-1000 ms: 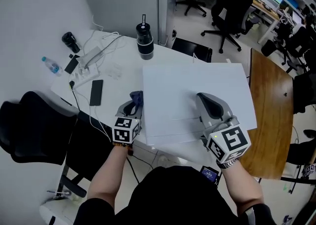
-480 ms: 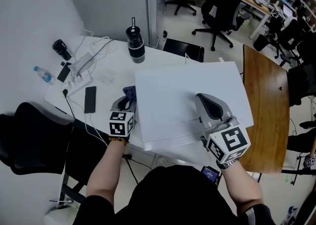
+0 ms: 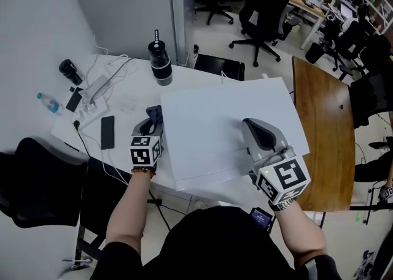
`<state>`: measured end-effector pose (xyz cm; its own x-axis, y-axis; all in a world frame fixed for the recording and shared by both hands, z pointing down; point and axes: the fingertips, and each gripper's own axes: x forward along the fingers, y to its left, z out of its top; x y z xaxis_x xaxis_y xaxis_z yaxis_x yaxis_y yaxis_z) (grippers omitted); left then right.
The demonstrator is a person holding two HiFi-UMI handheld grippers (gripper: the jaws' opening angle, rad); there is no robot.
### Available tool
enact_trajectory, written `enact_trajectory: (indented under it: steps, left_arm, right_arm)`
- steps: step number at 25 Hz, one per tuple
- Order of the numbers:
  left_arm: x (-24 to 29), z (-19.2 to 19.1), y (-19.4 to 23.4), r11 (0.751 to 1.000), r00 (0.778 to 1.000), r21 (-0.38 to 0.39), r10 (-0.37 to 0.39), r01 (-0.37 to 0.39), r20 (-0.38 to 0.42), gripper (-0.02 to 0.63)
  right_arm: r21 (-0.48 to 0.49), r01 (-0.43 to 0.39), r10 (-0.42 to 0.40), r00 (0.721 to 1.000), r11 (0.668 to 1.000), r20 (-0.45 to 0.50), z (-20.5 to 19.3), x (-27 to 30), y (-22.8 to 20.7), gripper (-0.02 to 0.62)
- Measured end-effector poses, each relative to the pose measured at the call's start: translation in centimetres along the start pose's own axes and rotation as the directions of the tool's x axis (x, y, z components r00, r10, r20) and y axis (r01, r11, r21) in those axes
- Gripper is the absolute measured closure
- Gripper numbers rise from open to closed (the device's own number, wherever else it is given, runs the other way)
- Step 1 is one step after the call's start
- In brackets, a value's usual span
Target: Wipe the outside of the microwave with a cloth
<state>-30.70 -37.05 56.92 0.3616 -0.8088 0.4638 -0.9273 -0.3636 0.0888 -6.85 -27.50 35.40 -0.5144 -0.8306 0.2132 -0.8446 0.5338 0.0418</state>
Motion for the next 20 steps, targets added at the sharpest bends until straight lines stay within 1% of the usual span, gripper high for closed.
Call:
enact_trajectory:
  steps: [3, 6, 10, 12, 16, 18, 20]
  left_arm:
    - [-0.6, 0.9, 0.3, 1.0, 1.0, 0.006, 0.005, -0.005, 0.02, 0.529]
    - [-1.7, 1.6, 0.3, 1.0, 0.999, 0.015, 0.008, -0.009, 0.041, 0.528]
    - [-4.2, 3.4, 0.1, 0.999, 0.996, 0.031, 0.006, -0.008, 0.085, 0.528]
    - [-5.7, 4.7, -0.3, 0.999, 0.993, 0.046, -0.009, 0.003, 0.117, 0.529]
    - [-9.4, 7.4, -1.9, 0.993, 0.98, 0.101, -0.074, 0.056, 0.183, 0.528]
    - [-11.4, 8.7, -3.1, 0.985, 0.97, 0.138, -0.129, 0.102, 0.207, 0.528]
    - [-13.4, 9.8, -4.4, 0.972, 0.955, 0.18, -0.191, 0.151, 0.227, 0.528]
  right_arm:
    - [-0.003, -0.005, 0.005, 1.0, 1.0, -0.003, 0.1, -0.1, 0.2, 0.594]
    - [0.0, -0.029, 0.029, 0.999, 1.0, -0.017, -0.3, 0.0, 0.9, 0.592]
    - [-0.006, -0.104, 0.104, 0.994, 0.995, -0.034, -0.3, 0.6, 2.7, 0.553]
    - [-0.02, -0.15, 0.15, 0.988, 0.988, -0.042, -0.2, 1.1, 3.8, 0.529]
    - [-0.063, -0.253, 0.249, 0.967, 0.966, -0.053, 0.4, 2.0, 6.3, 0.481]
    - [-0.09, -0.319, 0.315, 0.947, 0.943, -0.058, 0.8, 2.4, 7.9, 0.468]
    - [-0.12, -0.392, 0.386, 0.92, 0.912, -0.067, 1.1, 2.8, 9.7, 0.463]
